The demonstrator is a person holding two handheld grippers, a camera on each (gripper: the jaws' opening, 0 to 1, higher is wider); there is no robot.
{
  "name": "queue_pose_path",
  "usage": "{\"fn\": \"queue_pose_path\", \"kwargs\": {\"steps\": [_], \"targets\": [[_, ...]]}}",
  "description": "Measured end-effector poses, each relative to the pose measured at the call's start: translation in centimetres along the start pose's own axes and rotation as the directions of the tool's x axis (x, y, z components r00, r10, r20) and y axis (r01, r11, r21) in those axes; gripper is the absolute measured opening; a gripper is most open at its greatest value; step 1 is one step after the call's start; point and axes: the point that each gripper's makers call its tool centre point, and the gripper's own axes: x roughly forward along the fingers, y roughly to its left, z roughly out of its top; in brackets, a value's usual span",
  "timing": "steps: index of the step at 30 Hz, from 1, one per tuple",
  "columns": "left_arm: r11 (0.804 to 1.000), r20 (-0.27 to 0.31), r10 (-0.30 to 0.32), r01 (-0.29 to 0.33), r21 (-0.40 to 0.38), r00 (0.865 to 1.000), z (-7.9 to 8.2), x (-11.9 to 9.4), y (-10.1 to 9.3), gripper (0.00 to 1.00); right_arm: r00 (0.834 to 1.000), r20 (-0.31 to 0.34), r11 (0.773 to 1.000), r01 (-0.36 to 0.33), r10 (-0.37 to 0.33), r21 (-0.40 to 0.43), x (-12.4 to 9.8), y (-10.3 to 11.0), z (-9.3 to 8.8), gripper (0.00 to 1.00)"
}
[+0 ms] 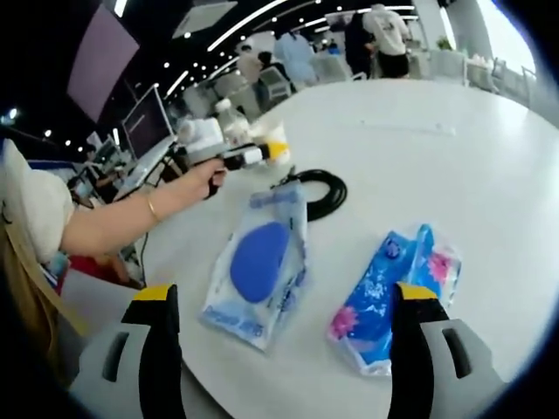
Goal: Arrange the tabletop items into an orderly group along one side of the table until the central work area is clear of visible clutter.
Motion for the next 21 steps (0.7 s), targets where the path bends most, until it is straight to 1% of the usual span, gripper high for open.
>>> {"fn": "queue_pose_path", "kwargs": {"steps": [2, 4, 7, 10, 13, 14, 15, 17, 21], "targets": [[1.0, -0.014, -0.007, 0.007, -0.012, 1.0, -0.42, 0.09, -0.04, 0.43, 1.0, 0.006, 1.0, -0.001, 0.001, 0.003, -0.01, -0.03, 0.1, 0.99], [1.0, -0.019, -0.007, 0.006, -0.023, 1.0, -0.67, 0.18, 0.06, 0.43, 1.0, 0.004, 1.0, -0.006, 0.006, 0.003, 0.0, 0.13, 0.02, 0.97], [1.0, -0.014, -0.003, 0.003, -0.01, 1.0, -0.59, 0.23, 0.1, 0.43, 1.0, -0.007, 1.0, -0.015, 0.014, -0.003, 0.16, 0.43, -0.15, 0.98], [1.0, -0.016, 0.003, -0.003, -0.004, 1.0, -0.62, 0.2, 0.17, 0.43, 1.0, -0.003, 1.0, -0.013, 0.013, -0.001, 0.12, 0.41, -0.04, 0.98], [1.0, -0.014, 0.007, -0.008, -0.02, 1.0, -0.64, 0.04, 0.19, 0.43, 1.0, 0.004, 1.0, -0.011, 0.011, 0.009, 0.03, 0.26, 0.07, 0.98], [1.0, 0.0, 0.006, -0.006, -0.03, 1.0, -0.44, -0.04, 0.14, 0.43, 1.0, 0.005, 1.0, -0.01, 0.01, 0.008, 0.01, 0.24, 0.07, 0.99], [1.0, 0.006, 0.001, -0.001, -0.028, 1.0, -0.33, -0.1, 0.04, 0.45, 1.0, 0.006, 1.0, -0.008, 0.008, 0.008, -0.04, 0.18, 0.07, 0.99], [1.0, -0.002, 0.003, -0.003, -0.016, 1.0, -0.33, -0.19, -0.06, 0.5, 1.0, 0.012, 1.0, -0.008, 0.007, 0.007, -0.14, 0.24, 0.21, 0.99], [0.999, 0.006, -0.013, 0.013, -0.03, 1.0, 0.25, -0.69, -0.54, 0.56, 0.999, 0.034, 1.0, -0.011, 0.01, 0.008, -0.26, 0.39, 0.68, 0.99]]}}
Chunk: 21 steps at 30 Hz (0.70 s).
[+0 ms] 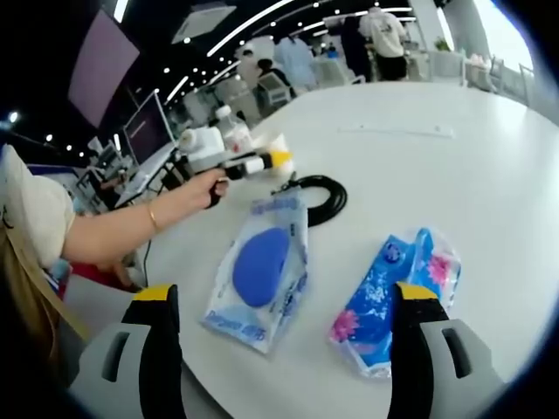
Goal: Arrange the tabletop items into an orderly group along one side of the table until the central work area is clear of visible clutter.
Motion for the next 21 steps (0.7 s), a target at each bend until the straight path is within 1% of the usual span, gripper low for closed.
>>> {"fn": "queue_pose_path", "kwargs": {"steps": [3, 6, 13, 16, 19, 21], "targets": [[1.0, -0.007, -0.019, 0.019, 0.003, 1.0, 0.4, -0.9, -0.8, 0.61, 1.0, 0.012, 1.0, 0.008, -0.008, -0.002, -0.1, -0.1, 0.3, 0.99], [0.999, -0.002, -0.038, 0.038, 0.016, 0.999, 0.8, -1.8, -1.5, 0.65, 0.999, 0.031, 1.0, 0.01, -0.01, -0.003, -0.3, -0.1, 0.7, 0.99], [0.996, -0.025, -0.086, 0.087, 0.026, 0.996, 1.0, -4.1, -2.9, 0.76, 0.997, 0.072, 0.999, 0.041, -0.041, 0.002, -0.8, -0.6, 1.6, 0.99], [0.995, -0.029, -0.094, 0.095, 0.019, 0.995, 1.3, -5.5, -3.4, 0.76, 0.994, 0.099, 0.999, 0.048, -0.049, 0.011, -1.1, -0.8, 2.2, 0.98], [0.99, -0.036, -0.122, 0.124, 0.07, 0.992, 1.8, -7.2, -4.0, 0.82, 0.993, 0.109, 0.999, 0.044, -0.045, 0.011, -1.2, -0.5, 2.5, 0.98], [0.985, -0.036, -0.141, 0.143, 0.091, 0.989, 2.3, -7.9, -4.3, 0.83, 0.993, 0.112, 0.999, 0.041, -0.041, 0.003, -1.2, -0.3, 2.6, 0.98]]}}
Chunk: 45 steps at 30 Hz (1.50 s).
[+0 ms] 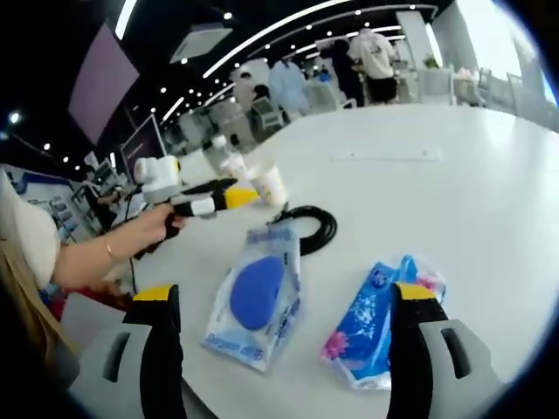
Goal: Arrange the tabletop items into an orderly group along one side of the table until the central work area is clear of visible clutter.
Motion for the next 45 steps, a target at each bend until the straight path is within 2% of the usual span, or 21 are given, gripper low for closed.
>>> {"fn": "queue_pose_path", "kwargs": {"steps": [9, 13, 16, 25, 33, 36, 40, 45], "targets": [[0.997, 0.011, -0.062, 0.062, 0.036, 0.998, 1.7, -3.2, -2.3, 0.95, 1.0, 0.014, 1.0, -0.02, 0.02, -0.011, -0.2, 0.7, 0.4, 0.99], [0.994, 0.005, -0.112, 0.112, 0.0, 0.994, 2.1, -4.9, -3.9, 0.95, 0.999, 0.01, 0.999, -0.033, 0.033, -0.001, -0.2, 1.1, 0.4, 0.98], [0.99, 0.001, -0.14, 0.14, 0.014, 0.99, 2.4, -6.2, -4.9, 0.97, 0.999, -0.002, 0.999, -0.049, 0.049, 0.001, -0.2, 1.5, 0.1, 0.98], [0.978, -0.061, -0.204, 0.207, 0.04, 0.977, 1.0, -9.5, -8.2, 0.99, 0.999, 0.01, 0.999, -0.048, 0.048, -0.01, -0.9, 1.7, 0.7, 0.98], [0.967, -0.072, -0.246, 0.25, 0.047, 0.967, 0.7, -11.2, -10.3, 0.99, 1.0, -0.014, 1.0, -0.006, 0.006, -0.018, -1.8, 0.8, 0.0, 0.98], [0.962, -0.074, -0.263, 0.267, 0.054, 0.962, 0.7, -11.7, -11.0, 0.99, 0.997, -0.061, 0.999, 0.042, -0.043, -0.02, -2.0, -0.5, -1.1, 0.95], [0.952, -0.079, -0.28, 0.288, 0.105, 0.957, 0.8, -12.7, -12.2, 0.99, 0.995, -0.073, 0.998, 0.069, -0.069, -0.002, -2.1, -1.4, -1.4, 0.92], [0.942, -0.084, -0.301, 0.31, 0.131, 0.95, 1.0, -13.2, -13.3, 0.99, 0.992, -0.085, 0.995, 0.098, -0.098, -0.009, -2.0, -2.7, -1.5, 0.9]]}}
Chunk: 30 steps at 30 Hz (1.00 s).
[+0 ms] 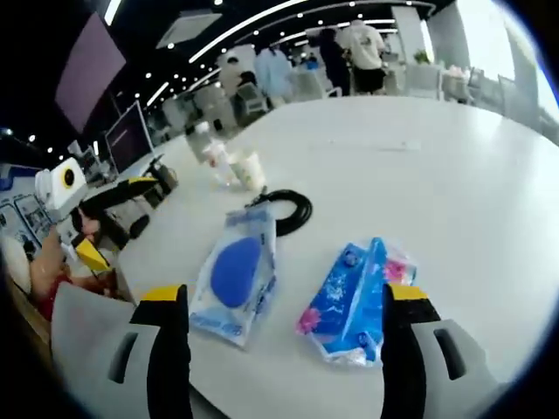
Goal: Arrange the tabletop items into an orderly group along one side of the table until the central work area is clear of visible clutter.
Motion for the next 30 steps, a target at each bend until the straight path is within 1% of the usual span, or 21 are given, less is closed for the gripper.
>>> {"fn": "queue_pose_path", "kwargs": {"steps": [4, 6, 10, 14, 17, 19, 21, 23, 25, 27, 29, 30], "targets": [[1.0, 0.015, -0.013, 0.013, 0.003, 1.0, 0.6, 0.0, -0.6, 0.99, 1.0, -0.018, 1.0, 0.011, -0.011, -0.004, 0.4, -0.6, -0.2, 0.89], [1.0, 0.019, -0.018, 0.018, -0.004, 1.0, 0.7, 0.0, -0.8, 0.99, 1.0, -0.024, 1.0, 0.011, -0.011, -0.007, 0.7, -0.9, -0.3, 0.89], [0.999, 0.029, -0.032, 0.032, -0.006, 0.999, 0.7, -0.2, -1.4, 0.99, 0.998, -0.057, 1.0, 0.008, -0.008, 0.002, 1.3, -1.3, -1.0, 0.89], [1.0, 0.008, -0.028, 0.028, 0.012, 1.0, 0.1, -0.3, -1.4, 0.99, 0.997, -0.081, 1.0, 0.006, -0.005, 0.012, 2.2, -1.9, -1.8, 0.87], [0.999, -0.001, -0.034, 0.034, -0.001, 0.999, -0.3, -0.3, -1.5, 0.99, 0.994, -0.108, 0.999, 0.013, -0.009, 0.034, 2.9, -2.3, -2.5, 0.85], [0.999, -0.004, -0.033, 0.033, -0.007, 0.999, -0.4, -0.4, -1.5, 0.99, 0.994, -0.11, 0.999, 0.023, -0.019, 0.035, 3.2, -2.6, -2.7, 0.84], [1.0, 0.001, -0.02, 0.02, -0.012, 1.0, -0.4, -0.4, -1.2, 0.99, 0.992, -0.126, 0.999, 0.029, -0.023, 0.039, 3.4, -2.8, -3.1, 0.84], [1.0, 0.0, -0.018, 0.018, -0.016, 1.0, -0.6, -0.3, -0.9, 0.99, 0.991, -0.127, 0.998, 0.045, -0.039, 0.049, 3.6, -3.3, -3.2, 0.8], [1.0, -0.011, -0.018, 0.017, -0.018, 1.0, -0.8, -0.3, -0.7, 0.99, 0.99, -0.132, 0.997, 0.048, -0.04, 0.056, 3.8, -3.5, -3.4, 0.78], [1.0, -0.023, -0.01, 0.01, -0.011, 1.0, -1.0, -0.4, -0.4, 0.99, 0.989, -0.137, 0.996, 0.067, -0.059, 0.06, 4.0, -4.1, -3.6, 0.74], [1.0, -0.025, -0.001, 0.001, -0.015, 1.0, -1.1, -0.4, -0.2, 0.99, 0.988, -0.138, 0.995, 0.074, -0.065, 0.062, 4.1, -4.4, -3.7, 0.66], [1.0, -0.024, 0.001, -0.001, -0.017, 1.0, -1.1, -0.4, -0.1, 0.99, 0.988, -0.131, 0.994, 0.088, -0.079, 0.069, 4.1, -4.8, -3.6, 0.62]]}}
